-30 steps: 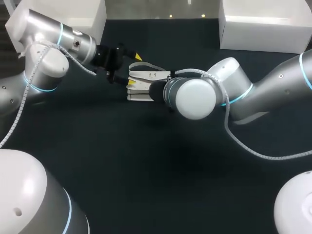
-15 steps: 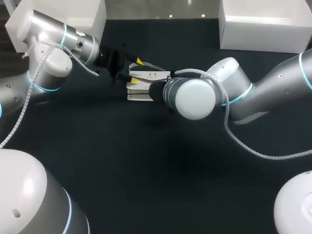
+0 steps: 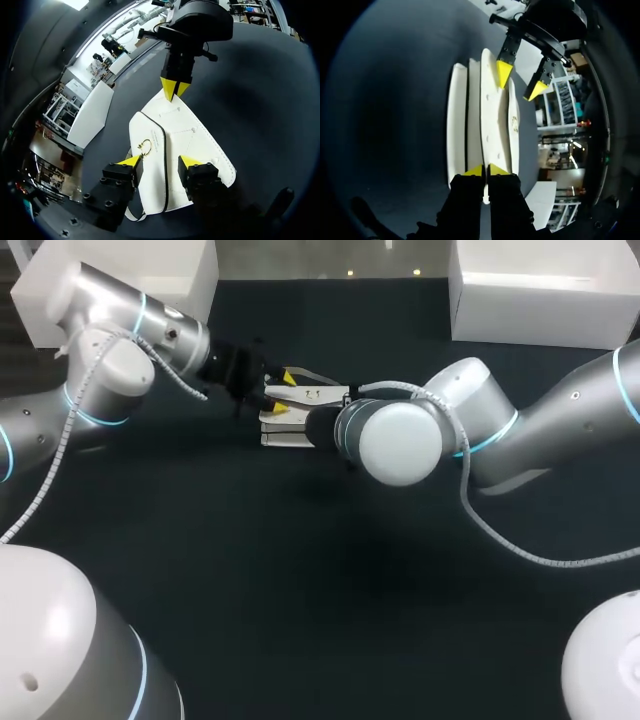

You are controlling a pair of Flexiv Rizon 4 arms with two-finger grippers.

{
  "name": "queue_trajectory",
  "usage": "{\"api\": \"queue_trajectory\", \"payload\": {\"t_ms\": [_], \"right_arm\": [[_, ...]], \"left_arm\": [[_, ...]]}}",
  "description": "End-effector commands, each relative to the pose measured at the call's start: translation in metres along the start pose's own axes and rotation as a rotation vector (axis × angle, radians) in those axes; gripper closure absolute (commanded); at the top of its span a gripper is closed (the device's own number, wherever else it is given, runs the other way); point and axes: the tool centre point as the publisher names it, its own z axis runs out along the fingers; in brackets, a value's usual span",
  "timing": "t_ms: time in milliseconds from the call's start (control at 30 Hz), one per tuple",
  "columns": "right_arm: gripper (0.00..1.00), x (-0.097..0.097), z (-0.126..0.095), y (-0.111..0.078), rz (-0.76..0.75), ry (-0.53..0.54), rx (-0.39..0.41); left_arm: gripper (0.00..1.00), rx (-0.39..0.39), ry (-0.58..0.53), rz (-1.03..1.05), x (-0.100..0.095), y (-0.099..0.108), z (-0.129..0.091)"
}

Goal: Pick up the bag, open it, inspect its contents, close it, and place it on the opposite side

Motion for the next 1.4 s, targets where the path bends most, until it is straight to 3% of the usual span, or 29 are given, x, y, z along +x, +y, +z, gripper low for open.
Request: {"api": "queue_trajectory", "payload": {"t_ms": [33,167,300,400,600,667,767,867,1400], "right_arm": [[1.0,0.003,0.001,-0.001,0.0,-0.097,-0.01],[1.0,0.003,0.001,-0.001,0.0,-0.097,-0.01],[1.0,0.003,0.001,-0.001,0.0,-0.097,-0.01],[1.0,0.003,0.001,-0.001,0.0,-0.097,-0.01],[1.0,0.003,0.001,-0.001,0.0,-0.097,-0.01],[1.0,0.003,0.001,-0.001,0.0,-0.097,-0.01],[1.0,0.003,0.001,-0.001,0.0,-0.097,-0.01],[1.0,0.003,0.001,-0.001,0.0,-0.097,-0.01],[1.0,0.003,0.001,-0.001,0.0,-0.097,-0.01]], "left_arm": [[0.69,0.004,0.003,-0.005,-0.003,0.004,0.005],[0.74,-0.004,0.009,-0.007,-0.004,0.006,0.006],[0.85,-0.007,0.008,-0.011,-0.005,0.007,0.006],[1.0,-0.006,0.003,-0.011,-0.006,0.006,0.002],[1.0,-0.005,0.002,-0.002,-0.007,0.003,-0.001],[0.82,-0.009,0.005,0.002,-0.006,0.003,0.0],[0.77,-0.012,0.007,0.003,-0.005,0.003,0.0],[0.64,-0.016,0.009,0.009,-0.003,0.002,0.002],[0.69,-0.121,-0.026,0.043,-0.003,0.006,0.017]]}}
